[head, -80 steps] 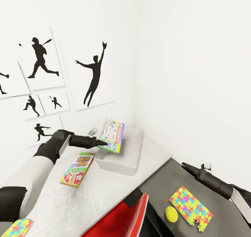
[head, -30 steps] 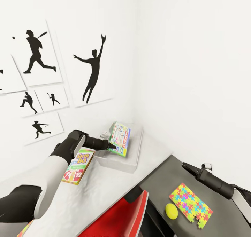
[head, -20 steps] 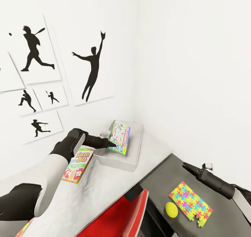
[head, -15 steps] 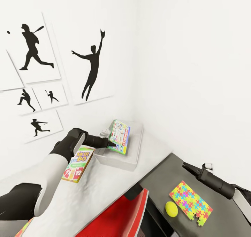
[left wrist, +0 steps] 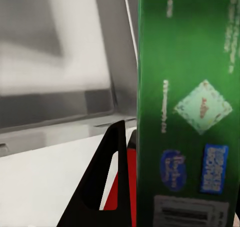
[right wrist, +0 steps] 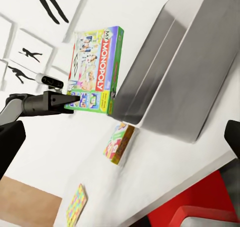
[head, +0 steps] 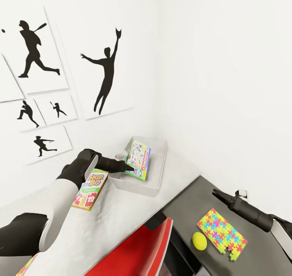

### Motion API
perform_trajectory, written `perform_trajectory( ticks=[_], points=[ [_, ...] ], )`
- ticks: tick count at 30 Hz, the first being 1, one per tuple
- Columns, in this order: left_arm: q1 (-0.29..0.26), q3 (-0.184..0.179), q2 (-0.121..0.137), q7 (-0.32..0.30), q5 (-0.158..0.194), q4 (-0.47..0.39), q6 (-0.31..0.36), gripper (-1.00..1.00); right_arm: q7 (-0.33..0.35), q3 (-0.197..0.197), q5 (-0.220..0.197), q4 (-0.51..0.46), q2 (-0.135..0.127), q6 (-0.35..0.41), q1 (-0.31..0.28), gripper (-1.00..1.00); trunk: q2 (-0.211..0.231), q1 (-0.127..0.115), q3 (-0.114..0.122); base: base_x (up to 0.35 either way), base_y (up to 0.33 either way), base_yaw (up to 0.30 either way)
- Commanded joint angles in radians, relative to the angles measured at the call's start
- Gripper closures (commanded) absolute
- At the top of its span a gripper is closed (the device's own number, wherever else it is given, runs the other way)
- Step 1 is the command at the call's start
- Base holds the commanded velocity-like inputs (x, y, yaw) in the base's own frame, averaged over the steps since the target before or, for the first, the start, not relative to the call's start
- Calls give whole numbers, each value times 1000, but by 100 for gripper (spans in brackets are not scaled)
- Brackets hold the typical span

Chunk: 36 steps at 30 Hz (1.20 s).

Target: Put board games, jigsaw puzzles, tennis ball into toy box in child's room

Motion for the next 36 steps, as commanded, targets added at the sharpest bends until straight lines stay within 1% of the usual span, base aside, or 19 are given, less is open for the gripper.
perform_trajectory(
  ticks=[1, 15, 24, 26, 31, 36],
  points=[
    [-1, -4, 1, 0, 6, -1, 6, 100, 1, 0, -6, 0, 0, 8, -1, -100, -2, 1, -4, 0, 0, 0],
    [-2, -3, -1, 0, 5, -1, 8, 100, 1, 0, -6, -1, 0, 8, -1, -100, -2, 1, -26, 0, 0, 0],
    [-3, -3, -8, 10, 6, -6, 10, 100, 1, 0, -5, 0, 0, 5, -1, -100, -2, 1, -29, 0, 0, 0],
    [-3, -5, -12, 12, 4, -9, 12, 100, -3, -6, -6, 9, 12, 14, 1, -100, -2, 1, -29, 0, 0, 0],
    [-3, -6, -12, 12, 4, -9, 12, 100, -7, -6, -6, 8, 13, 14, 1, -100, -2, 1, -29, 0, 0, 0],
    [-3, -4, -10, 12, 4, -9, 11, 100, -13, -7, -6, 8, -1, 13, 2, -100, -2, 1, -29, 0, 0, 0]
  ],
)
